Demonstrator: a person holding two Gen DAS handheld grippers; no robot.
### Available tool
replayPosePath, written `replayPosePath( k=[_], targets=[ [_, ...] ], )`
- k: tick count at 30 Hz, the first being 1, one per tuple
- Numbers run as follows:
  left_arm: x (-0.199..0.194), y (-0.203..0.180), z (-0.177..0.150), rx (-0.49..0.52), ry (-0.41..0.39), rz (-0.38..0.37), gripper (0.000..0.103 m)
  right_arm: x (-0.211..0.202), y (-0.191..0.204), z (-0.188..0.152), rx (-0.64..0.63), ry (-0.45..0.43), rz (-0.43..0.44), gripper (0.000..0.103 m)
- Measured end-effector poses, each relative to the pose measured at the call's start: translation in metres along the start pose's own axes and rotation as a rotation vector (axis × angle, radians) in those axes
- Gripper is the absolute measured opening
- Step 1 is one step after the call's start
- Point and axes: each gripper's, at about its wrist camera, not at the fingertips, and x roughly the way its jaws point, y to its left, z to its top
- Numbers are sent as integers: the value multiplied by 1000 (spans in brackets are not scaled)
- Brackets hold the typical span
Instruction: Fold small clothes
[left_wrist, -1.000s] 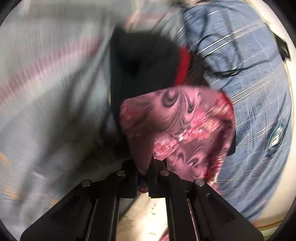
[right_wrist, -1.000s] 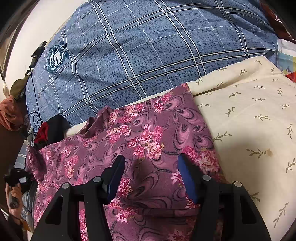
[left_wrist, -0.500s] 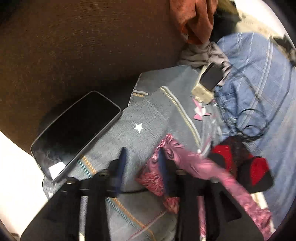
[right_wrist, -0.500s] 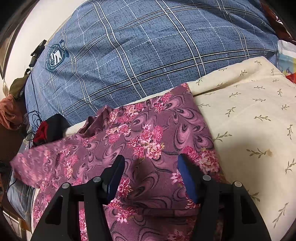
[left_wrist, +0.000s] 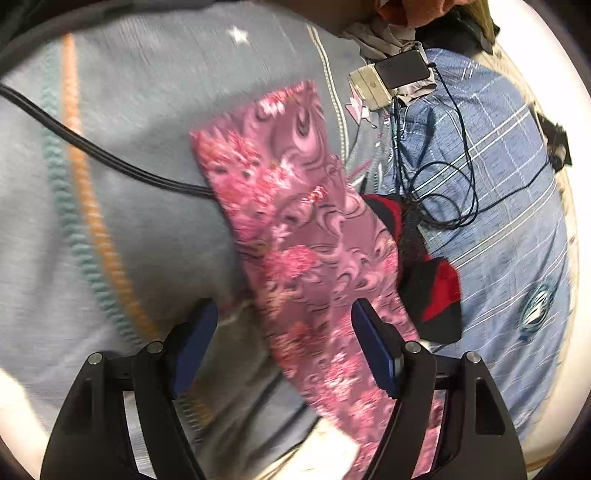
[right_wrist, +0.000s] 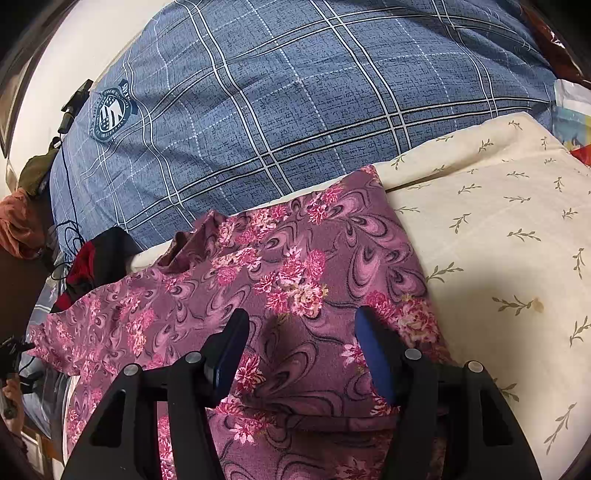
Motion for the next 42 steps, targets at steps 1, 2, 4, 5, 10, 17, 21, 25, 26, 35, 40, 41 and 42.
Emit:
replayPosePath(
  k=[1, 2, 4, 5, 10, 17, 21, 25, 26, 35, 40, 41, 42],
  targets=[
    [5, -3, 2, -8, -4, -15, 75, 0, 0, 0, 1, 0, 1, 62],
    [8, -4, 5, -13, -9, -26, 74, 0, 0, 0, 2, -1, 3, 62],
    [12, -1, 10, -44, 0, -70, 37, 0, -1, 0, 5, -2, 7, 62],
    [17, 1, 12, -60, 16, -78, 20, 0, -2, 0, 6, -3, 10, 62],
    [14, 16, 6, -110, 39, -136, 2, -2, -4, 0, 14, -7, 23, 63],
    [-32, -60, -36, 148, -13, -189, 2, -2, -5, 0, 19, -10, 36, 65],
    [-44, -115, -75, 280, 11, -259, 2, -3, -5, 1, 22, -12, 39, 65],
    [-36, -164, -121, 394, 60, -298, 2, -3, -5, 1, 27, -14, 44, 65],
    [-33, -170, -129, 408, 75, -307, 2, -3, -6, 1, 29, -15, 46, 65],
    [43, -241, -239, 508, 302, -331, 2, -5, -10, 1, 49, -24, 79, 65],
    [81, -254, -296, 576, 394, -279, 2, -6, -12, 1, 59, -28, 93, 65],
    [85, -254, -304, 589, 402, -271, 2, -6, -13, 1, 61, -29, 95, 65],
    [89, -253, -309, 597, 415, -266, 3, -6, -13, 1, 62, -29, 97, 65]
  ],
)
